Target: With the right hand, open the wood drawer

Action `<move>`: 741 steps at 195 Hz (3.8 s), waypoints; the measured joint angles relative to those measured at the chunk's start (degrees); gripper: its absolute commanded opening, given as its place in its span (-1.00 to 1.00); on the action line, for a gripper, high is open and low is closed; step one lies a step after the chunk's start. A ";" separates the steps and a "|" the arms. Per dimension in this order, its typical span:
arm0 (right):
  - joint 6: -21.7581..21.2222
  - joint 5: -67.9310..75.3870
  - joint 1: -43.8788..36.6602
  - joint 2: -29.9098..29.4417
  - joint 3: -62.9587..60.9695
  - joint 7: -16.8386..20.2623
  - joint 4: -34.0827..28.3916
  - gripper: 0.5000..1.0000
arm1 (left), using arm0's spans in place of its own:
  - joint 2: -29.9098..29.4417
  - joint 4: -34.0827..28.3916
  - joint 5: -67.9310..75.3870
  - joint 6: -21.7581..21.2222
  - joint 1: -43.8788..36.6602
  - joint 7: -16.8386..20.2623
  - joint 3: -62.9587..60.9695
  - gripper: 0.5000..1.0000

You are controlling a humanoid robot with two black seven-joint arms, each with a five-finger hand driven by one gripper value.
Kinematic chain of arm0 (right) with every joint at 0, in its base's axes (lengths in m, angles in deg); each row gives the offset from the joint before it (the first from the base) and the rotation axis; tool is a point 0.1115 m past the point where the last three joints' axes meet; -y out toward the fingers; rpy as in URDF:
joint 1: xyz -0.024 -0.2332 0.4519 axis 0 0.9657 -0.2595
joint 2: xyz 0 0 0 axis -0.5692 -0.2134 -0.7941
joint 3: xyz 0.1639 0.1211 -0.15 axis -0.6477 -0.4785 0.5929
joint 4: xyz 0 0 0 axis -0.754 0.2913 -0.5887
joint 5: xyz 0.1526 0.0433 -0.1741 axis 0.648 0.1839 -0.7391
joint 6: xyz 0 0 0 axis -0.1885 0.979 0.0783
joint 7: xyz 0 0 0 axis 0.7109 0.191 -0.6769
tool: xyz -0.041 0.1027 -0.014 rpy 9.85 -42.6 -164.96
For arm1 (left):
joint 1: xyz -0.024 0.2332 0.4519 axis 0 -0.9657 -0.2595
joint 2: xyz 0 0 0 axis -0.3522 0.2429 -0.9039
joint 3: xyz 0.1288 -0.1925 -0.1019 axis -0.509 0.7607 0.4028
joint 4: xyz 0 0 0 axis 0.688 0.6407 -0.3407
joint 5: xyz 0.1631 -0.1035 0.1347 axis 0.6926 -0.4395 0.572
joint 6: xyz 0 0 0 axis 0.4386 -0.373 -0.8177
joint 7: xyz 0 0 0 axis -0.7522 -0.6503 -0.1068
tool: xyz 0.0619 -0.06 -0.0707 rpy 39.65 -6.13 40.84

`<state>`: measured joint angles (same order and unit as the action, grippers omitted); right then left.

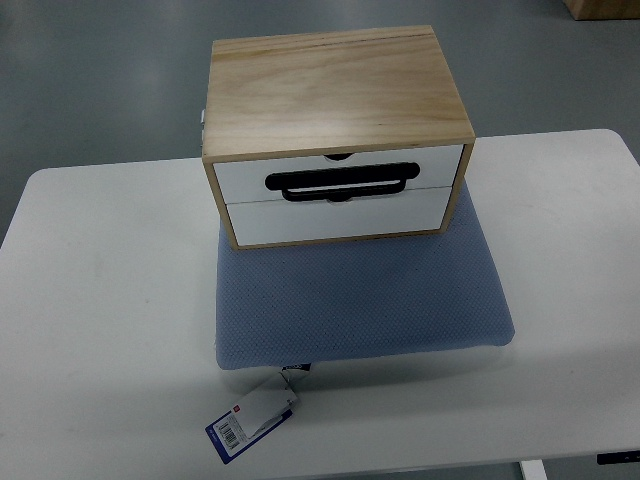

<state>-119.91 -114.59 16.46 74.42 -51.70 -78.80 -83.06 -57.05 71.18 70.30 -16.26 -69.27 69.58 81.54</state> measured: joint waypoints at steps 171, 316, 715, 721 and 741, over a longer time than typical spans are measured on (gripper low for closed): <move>0.00 -1.11 -5.82 2.51 24.02 6.02 -18.34 0.72 | 0.00 0.00 0.00 0.00 -0.02 0.00 -0.01 1.00; 0.00 -8.39 -12.46 -0.86 38.32 11.61 -21.83 0.71 | 0.00 -0.01 0.00 0.00 -0.02 0.00 -0.01 1.00; 4.26 -10.70 -14.81 -7.53 46.67 19.14 -17.47 0.71 | 0.00 0.00 0.00 0.00 -0.02 0.00 -0.01 1.00; 4.64 -10.75 -14.81 -7.57 46.80 19.15 -17.39 0.71 | 0.00 0.00 0.00 0.00 -0.02 0.00 -0.01 1.00; 5.41 -10.91 -14.82 -7.64 47.03 19.17 -17.16 0.71 | 0.00 0.00 0.00 0.00 -0.02 0.00 -0.01 1.00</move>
<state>-114.50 -125.50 1.65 66.78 -4.67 -59.62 -100.23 -57.05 71.19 70.30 -16.27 -69.29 69.58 81.53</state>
